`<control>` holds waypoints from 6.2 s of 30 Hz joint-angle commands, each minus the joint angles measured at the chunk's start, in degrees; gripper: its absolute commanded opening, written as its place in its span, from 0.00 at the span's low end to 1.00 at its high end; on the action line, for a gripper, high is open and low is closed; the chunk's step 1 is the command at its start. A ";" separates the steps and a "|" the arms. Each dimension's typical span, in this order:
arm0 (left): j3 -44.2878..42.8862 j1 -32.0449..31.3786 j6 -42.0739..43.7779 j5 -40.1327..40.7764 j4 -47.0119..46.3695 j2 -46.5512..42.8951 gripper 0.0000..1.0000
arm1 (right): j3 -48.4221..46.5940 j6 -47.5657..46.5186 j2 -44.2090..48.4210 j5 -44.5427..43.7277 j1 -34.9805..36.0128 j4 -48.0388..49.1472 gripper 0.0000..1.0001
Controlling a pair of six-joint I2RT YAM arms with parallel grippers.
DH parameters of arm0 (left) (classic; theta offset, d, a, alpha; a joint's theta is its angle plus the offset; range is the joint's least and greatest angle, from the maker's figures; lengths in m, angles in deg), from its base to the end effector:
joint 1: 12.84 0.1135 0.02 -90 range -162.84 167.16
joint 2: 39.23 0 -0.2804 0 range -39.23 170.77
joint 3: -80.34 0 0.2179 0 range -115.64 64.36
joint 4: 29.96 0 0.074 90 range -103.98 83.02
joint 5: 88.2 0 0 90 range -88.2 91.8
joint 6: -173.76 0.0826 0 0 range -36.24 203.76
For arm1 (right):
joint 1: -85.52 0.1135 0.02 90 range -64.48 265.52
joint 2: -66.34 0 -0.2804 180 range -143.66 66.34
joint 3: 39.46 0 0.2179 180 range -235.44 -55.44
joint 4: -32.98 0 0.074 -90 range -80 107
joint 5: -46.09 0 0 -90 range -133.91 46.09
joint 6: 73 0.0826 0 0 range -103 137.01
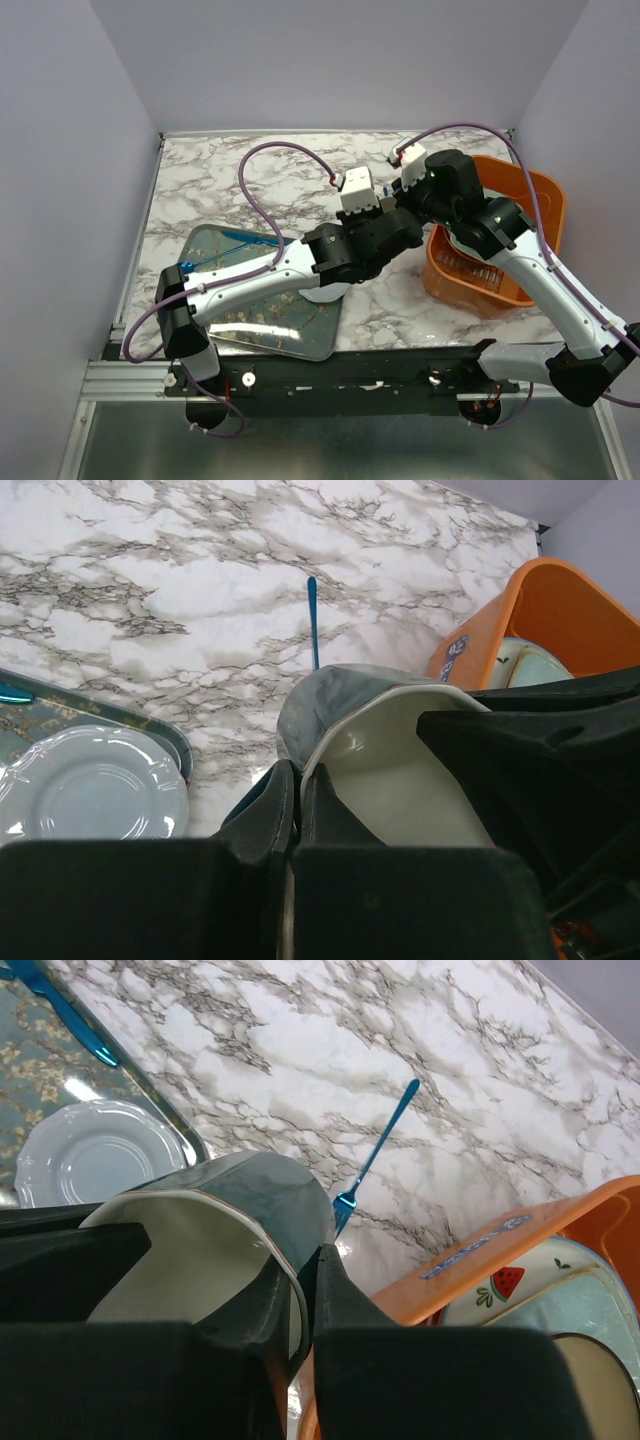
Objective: Place the mixed dishes into the plastic bin
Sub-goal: Pick up the cup at the center of the board, then place the cup in the plastic bin, then reset both arms
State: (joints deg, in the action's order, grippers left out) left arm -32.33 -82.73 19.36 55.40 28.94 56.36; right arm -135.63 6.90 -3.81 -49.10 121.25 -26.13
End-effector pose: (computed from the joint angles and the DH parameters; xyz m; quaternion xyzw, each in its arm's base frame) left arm 0.1818 -0.3032 0.3745 -0.1448 0.8227 -0.1759 0.5208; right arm 0.2085 0.1408 0.3875 -0.3221 0.8174 0.0668 0.4730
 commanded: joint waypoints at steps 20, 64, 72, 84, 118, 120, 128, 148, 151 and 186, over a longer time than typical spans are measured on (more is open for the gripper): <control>30.47 0.80 28.70 -18.17 -44.02 -27.02 0.99 | -2.44 -0.17 7.56 11.16 -9.88 -4.67 0.00; 49.40 21.81 54.29 -30.22 -19.36 -53.48 0.99 | -2.17 -21.61 16.10 22.68 -67.53 -31.83 0.01; 49.84 23.65 53.86 -32.68 -19.97 -54.20 0.99 | -3.14 -28.64 12.24 22.15 -74.22 -34.12 0.01; 50.19 28.31 52.98 -36.37 -20.68 -53.05 0.99 | -6.74 -35.50 4.06 23.12 -76.51 -36.67 0.01; 50.28 32.71 52.18 -41.91 -21.30 -53.14 0.99 | 11.53 -45.79 -3.85 24.61 -74.48 -27.54 0.12; 50.28 32.97 52.27 -42.00 -21.38 -53.14 0.99 | 12.76 -46.14 -3.85 24.70 -74.40 -26.92 0.14; 50.28 33.41 52.10 -42.62 -21.47 -53.14 0.99 | 16.72 -46.05 -3.42 25.41 -74.05 -22.61 0.22; 50.28 34.47 52.10 -43.50 -21.47 -53.32 0.99 | 12.70 -45.26 0.27 25.85 -73.78 -24.71 0.57; 50.28 34.64 52.01 -43.76 -21.56 -53.49 0.99 | 10.76 -45.09 0.80 25.84 -73.78 -26.38 0.61; 51.16 47.30 49.28 -54.22 -25.86 -55.60 0.99 | -4.64 -23.04 8.45 66.10 -63.08 -23.07 0.90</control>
State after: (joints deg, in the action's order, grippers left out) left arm 18.23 -36.26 69.10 2.16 5.03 1.98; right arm -144.37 -27.11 1.89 11.11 51.29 -57.26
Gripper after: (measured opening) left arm 0.985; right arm 0.868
